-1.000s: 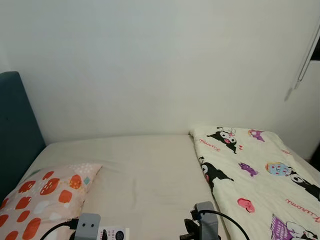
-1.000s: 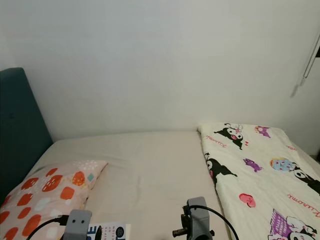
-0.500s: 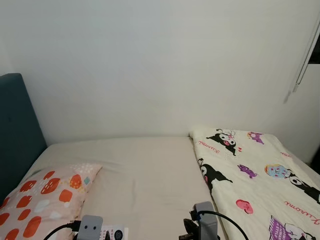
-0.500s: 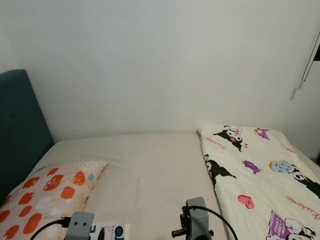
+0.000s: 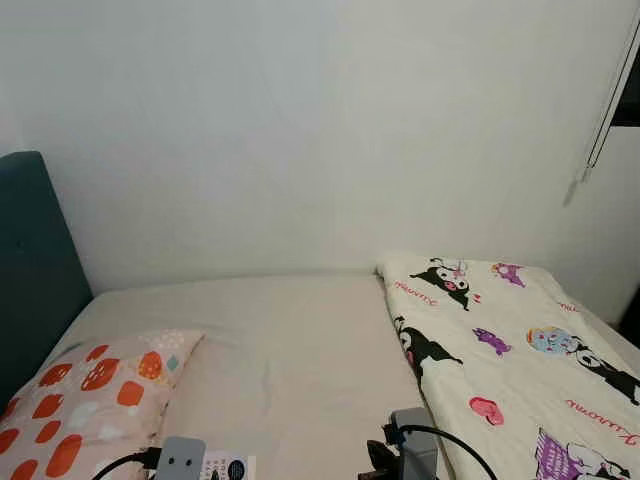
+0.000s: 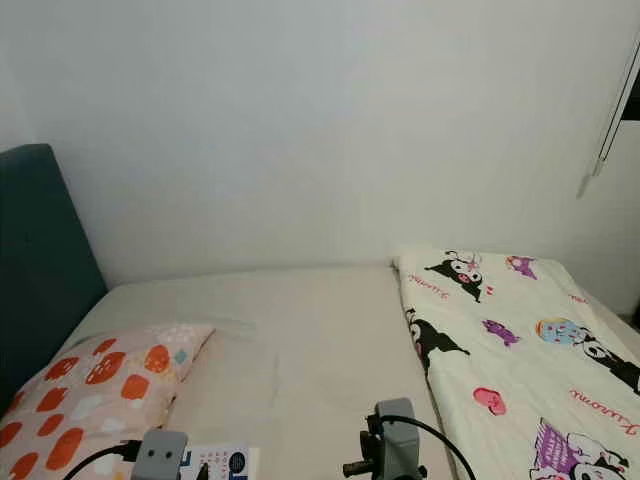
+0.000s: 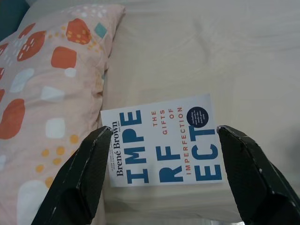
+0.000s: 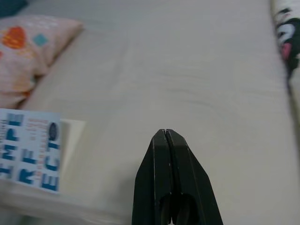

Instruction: Clean up the room

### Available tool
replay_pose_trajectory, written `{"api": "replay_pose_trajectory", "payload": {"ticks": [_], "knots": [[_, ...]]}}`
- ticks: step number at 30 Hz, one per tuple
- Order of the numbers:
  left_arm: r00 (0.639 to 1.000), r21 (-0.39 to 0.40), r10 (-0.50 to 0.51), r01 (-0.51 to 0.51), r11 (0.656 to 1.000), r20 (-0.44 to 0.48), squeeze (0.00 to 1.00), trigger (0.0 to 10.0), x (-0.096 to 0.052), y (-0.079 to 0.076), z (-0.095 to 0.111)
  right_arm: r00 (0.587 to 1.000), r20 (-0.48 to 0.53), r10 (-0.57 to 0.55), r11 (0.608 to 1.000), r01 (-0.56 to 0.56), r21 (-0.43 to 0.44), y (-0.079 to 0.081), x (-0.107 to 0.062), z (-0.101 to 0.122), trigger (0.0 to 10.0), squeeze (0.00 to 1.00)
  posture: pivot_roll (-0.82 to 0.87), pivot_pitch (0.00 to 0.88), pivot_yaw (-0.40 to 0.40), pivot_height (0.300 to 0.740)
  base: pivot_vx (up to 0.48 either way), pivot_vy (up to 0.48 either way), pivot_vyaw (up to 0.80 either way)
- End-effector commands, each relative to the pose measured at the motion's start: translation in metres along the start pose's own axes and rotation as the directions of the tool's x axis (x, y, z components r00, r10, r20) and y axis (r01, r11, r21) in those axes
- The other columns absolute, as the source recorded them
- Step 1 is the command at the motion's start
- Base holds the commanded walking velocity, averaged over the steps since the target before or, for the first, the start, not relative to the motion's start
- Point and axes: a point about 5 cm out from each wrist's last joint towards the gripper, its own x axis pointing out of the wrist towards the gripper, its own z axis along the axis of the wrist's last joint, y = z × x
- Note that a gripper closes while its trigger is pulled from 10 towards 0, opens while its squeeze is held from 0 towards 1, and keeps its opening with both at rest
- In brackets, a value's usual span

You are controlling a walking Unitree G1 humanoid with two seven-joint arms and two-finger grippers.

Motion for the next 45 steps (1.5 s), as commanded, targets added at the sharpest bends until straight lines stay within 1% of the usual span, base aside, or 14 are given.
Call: {"api": "replay_pose_trajectory", "payload": {"ticks": [1,5,7,11,12,14,17,18,20,24,26,37,40,45], "knots": [[1.0,-0.001,-0.007,0.007,1.0,-0.02,0.0,10.0,-0.004,0.0,-0.005,0.999,-0.019,-0.044,0.999,0.044,-0.009,-0.006,-0.004,-0.006,10.0,0.0,-0.05,0.088,-0.034,0.74,0.0,0.0,0.0],[1.0,-0.001,0.003,-0.003,1.0,-0.031,0.0,10.0,-0.004,0.001,-0.006,0.998,-0.019,-0.055,0.998,0.055,-0.006,-0.008,-0.005,-0.006,10.0,0.0,-0.05,0.086,-0.036,0.74,0.0,0.0,0.0],[0.999,-0.023,0.017,-0.018,1.0,-0.033,0.0,10.0,-0.004,0.002,-0.006,0.999,-0.017,-0.037,0.999,0.037,-0.005,-0.009,-0.005,-0.005,10.0,0.0,-0.05,0.084,-0.039,0.74,0.0,0.0,0.0],[1.0,-0.018,0.014,-0.014,1.0,-0.026,0.0,10.0,-0.003,0.002,-0.005,1.0,-0.015,-0.017,1.0,0.018,0.017,-0.007,-0.005,-0.004,10.0,0.0,-0.05,0.085,-0.038,0.74,0.0,0.0,0.0],[1.0,0.007,-0.006,0.006,1.0,-0.021,0.0,10.0,-0.003,-0.001,-0.005,0.999,-0.032,-0.017,0.999,0.018,0.048,-0.008,-0.005,-0.005,10.0,0.0,-0.05,0.086,-0.036,0.74,0.0,0.0,0.0],[0.999,0.016,-0.024,0.024,1.0,-0.024,0.0,10.0,-0.004,-0.005,-0.005,0.998,-0.052,-0.021,0.997,0.025,0.075,-0.009,-0.005,-0.005,10.0,0.0,-0.06,0.088,-0.034,0.74,0.0,0.0,0.0],[0.999,0.012,-0.026,0.026,1.0,-0.022,0.0,10.0,-0.004,-0.006,-0.004,0.995,-0.08,-0.054,0.999,0.055,0.003,-0.011,-0.004,-0.008,10.0,0.0,-0.06,0.09,-0.033,0.74,0.0,0.0,0.0],[0.999,0.012,-0.026,0.026,1.0,-0.022,0.0,10.0,-0.004,-0.006,-0.004,0.995,-0.08,-0.054,0.999,0.055,0.003,-0.011,-0.004,-0.008,10.0,0.0,-0.06,0.09,-0.033,0.74,0.0,0.0,0.0],[0.999,0.001,-0.029,0.029,1.0,-0.016,0.0,10.0,-0.004,-0.006,-0.003,0.996,-0.066,-0.064,0.997,0.061,-0.046,-0.012,-0.004,-0.008,10.0,0.0,-0.06,0.092,-0.032,0.74,0.0,0.0,0.0],[0.999,-0.002,-0.029,0.029,1.0,-0.014,0.0,10.0,-0.004,-0.006,-0.002,0.996,-0.052,-0.072,0.997,0.07,-0.043,-0.012,-0.004,-0.007,10.0,0.0,-0.05,0.094,-0.031,0.74,0.0,0.0,0.0],[1.0,-0.001,-0.027,0.027,1.0,-0.009,0.0,10.0,-0.003,-0.005,-0.001,0.997,-0.019,-0.076,0.996,0.075,-0.046,-0.013,-0.004,-0.004,10.0,0.0,-0.06,0.094,-0.029,0.74,0.0,0.0,0.0],[1.0,-0.021,-0.024,0.024,0.999,0.001,0.0,10.0,-0.003,-0.003,0.001,0.998,-0.009,-0.068,0.998,0.068,-0.013,-0.011,-0.005,-0.002,10.0,0.0,-0.06,0.09,-0.026,0.74,0.0,0.0,0.0],[1.0,-0.008,-0.03,0.03,1.0,-0.008,0.0,10.0,-0.003,-0.003,0.0,0.998,-0.002,-0.07,0.997,0.07,-0.018,-0.011,-0.005,-0.002,10.0,0.0,-0.06,0.089,-0.026,0.74,0.0,0.0,0.0],[1.0,-0.012,-0.027,0.027,1.0,-0.004,0.0,10.0,-0.003,-0.004,0.0,0.999,0.018,-0.043,0.997,0.044,-0.068,-0.011,-0.004,0.002,10.0,0.0,-0.06,0.083,-0.046,0.74,0.0,0.0,0.0]]}}
